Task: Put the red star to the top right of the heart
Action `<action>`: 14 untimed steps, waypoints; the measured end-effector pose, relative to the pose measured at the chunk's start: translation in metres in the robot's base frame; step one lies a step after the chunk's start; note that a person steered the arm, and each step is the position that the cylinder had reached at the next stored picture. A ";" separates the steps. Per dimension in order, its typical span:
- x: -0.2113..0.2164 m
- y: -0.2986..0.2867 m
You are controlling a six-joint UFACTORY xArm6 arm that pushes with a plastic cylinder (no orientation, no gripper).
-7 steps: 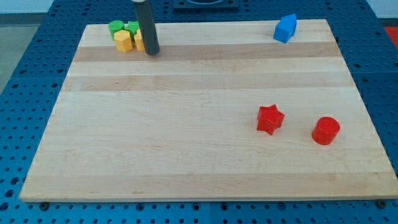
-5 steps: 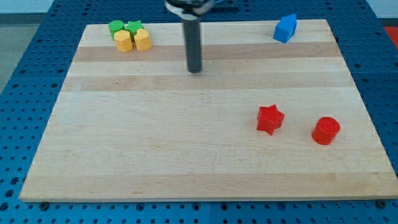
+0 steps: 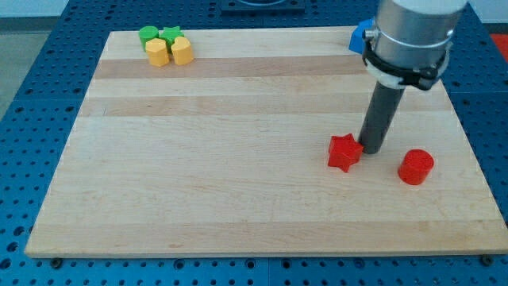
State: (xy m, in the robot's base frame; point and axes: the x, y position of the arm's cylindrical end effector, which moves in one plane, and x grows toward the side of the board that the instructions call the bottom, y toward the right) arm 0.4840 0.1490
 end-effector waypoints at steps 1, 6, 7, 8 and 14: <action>0.021 0.000; 0.027 -0.071; 0.022 -0.075; 0.014 -0.088; -0.074 -0.172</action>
State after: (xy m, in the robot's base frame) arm 0.4103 -0.0232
